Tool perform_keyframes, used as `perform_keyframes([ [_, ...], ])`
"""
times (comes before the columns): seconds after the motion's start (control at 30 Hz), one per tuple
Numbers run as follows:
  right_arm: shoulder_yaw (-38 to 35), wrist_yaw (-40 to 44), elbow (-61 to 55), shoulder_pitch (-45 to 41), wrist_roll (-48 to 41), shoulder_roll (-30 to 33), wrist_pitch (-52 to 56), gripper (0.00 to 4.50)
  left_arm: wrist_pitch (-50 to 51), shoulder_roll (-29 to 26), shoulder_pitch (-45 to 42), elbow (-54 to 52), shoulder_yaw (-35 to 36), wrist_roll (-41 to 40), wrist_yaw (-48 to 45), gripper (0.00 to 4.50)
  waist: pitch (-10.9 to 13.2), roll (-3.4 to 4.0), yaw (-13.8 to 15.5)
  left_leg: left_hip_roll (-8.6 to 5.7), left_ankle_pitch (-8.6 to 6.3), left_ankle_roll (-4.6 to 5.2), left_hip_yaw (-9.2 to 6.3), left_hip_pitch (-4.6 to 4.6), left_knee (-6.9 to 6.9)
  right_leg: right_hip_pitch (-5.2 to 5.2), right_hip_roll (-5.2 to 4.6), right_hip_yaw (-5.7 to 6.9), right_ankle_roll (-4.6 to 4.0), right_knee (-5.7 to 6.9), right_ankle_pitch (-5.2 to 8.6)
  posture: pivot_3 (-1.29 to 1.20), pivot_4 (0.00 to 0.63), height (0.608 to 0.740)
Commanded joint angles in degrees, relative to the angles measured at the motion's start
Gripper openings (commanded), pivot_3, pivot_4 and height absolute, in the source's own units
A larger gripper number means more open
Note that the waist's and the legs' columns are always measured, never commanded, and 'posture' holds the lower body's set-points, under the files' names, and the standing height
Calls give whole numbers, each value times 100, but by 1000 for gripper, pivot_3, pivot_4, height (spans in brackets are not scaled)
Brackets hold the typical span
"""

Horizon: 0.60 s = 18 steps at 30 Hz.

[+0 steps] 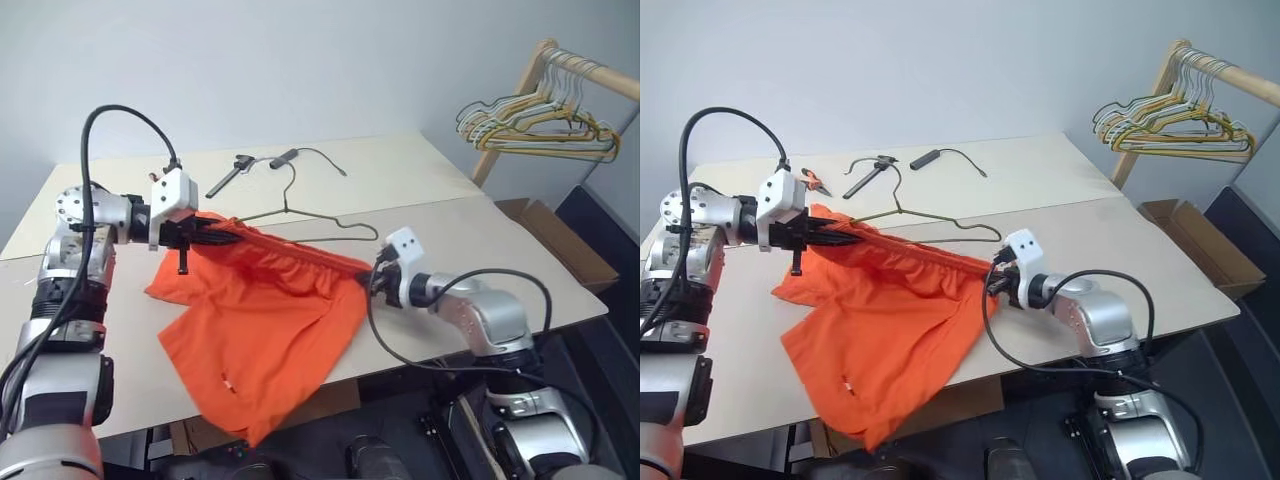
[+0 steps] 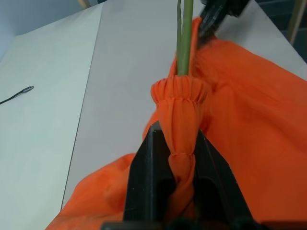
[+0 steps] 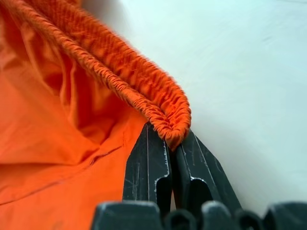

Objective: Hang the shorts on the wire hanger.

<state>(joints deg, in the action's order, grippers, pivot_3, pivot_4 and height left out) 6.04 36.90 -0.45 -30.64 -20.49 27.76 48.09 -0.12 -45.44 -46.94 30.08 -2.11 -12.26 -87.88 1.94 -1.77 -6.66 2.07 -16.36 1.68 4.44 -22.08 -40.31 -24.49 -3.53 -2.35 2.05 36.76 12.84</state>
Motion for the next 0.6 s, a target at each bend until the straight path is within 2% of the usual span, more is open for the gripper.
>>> perform_keyframes([
  [0.03,-229,296,274,-60,148,462,-288,16,29,-307,-45,-132,268,-154,-59,0,0,0,13,1,0,0,0,1,0,1,0,0,0,0,0,-37,0,740],
  [0.33,-46,654,389,-47,477,1032,-1191,16,2,-384,-11,-62,46,171,179,0,0,0,96,0,-1,2,5,5,0,2,1,-4,0,0,0,-37,0,740],
  [0.6,-50,713,58,-177,549,1290,-1341,16,-30,-332,-84,139,-144,379,260,0,0,0,139,-1,-1,2,9,3,-1,2,0,-5,0,0,0,-50,0,740],
])
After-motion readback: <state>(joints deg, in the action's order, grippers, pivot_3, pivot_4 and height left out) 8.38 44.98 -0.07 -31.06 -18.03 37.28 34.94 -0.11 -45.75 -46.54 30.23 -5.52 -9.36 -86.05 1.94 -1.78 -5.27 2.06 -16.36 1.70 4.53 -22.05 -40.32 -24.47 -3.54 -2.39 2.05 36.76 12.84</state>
